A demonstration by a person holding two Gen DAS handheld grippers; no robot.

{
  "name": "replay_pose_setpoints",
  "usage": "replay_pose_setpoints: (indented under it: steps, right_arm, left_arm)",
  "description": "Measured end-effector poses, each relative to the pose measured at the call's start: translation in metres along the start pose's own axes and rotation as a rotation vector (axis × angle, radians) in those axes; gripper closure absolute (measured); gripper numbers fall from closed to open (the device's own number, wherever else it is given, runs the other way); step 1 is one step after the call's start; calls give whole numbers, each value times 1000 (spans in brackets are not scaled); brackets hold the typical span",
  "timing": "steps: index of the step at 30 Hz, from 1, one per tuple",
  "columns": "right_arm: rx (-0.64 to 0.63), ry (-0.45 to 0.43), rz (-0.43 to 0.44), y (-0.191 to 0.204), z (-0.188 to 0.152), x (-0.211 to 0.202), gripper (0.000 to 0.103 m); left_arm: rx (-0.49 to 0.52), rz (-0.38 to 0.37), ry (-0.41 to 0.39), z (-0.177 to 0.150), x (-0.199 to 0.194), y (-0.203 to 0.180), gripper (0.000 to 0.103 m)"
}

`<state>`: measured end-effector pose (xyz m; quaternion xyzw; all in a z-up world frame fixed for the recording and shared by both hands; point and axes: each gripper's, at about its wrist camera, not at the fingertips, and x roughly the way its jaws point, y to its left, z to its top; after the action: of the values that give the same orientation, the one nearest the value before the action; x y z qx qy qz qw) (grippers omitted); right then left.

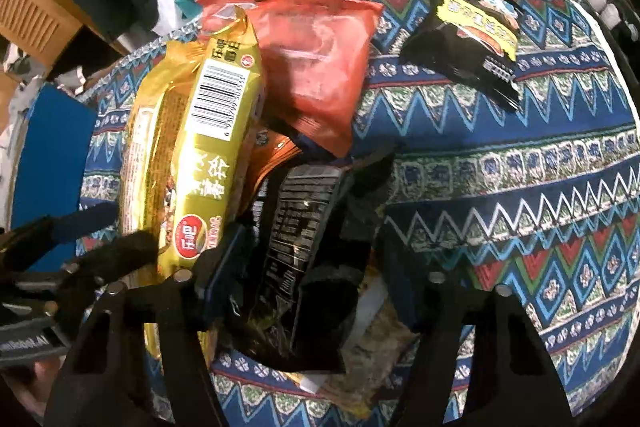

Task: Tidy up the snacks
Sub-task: 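Grasp the black bag with the right tool while the left tool grasps the yellow bar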

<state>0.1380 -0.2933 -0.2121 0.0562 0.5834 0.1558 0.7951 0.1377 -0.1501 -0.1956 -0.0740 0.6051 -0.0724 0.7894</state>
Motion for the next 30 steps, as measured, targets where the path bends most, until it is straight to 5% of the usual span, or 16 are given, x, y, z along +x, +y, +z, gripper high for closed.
replay_pose_setpoints:
  steps: [5,9,11,16,30]
  right_arm:
    - [-36,-35,-1,9,-1,-7,70]
    - [-21,-62,1,10,-3,-17,75]
    - [0,-67,11,5,-4,-22,76]
    - [15,-90,7,3,-6,-32,76]
    - [13,-179,-21,11,-10,-79,76]
  left_arm:
    - [-16,3,22,2,14,3,33]
    - [-57,-84,72,5,24,11,64]
    - [-46,-77,65,3,23,7,68]
    - [30,-8,20,-5,13,-6,70]
    - [-14,-31,-43,-16,-33,13,71]
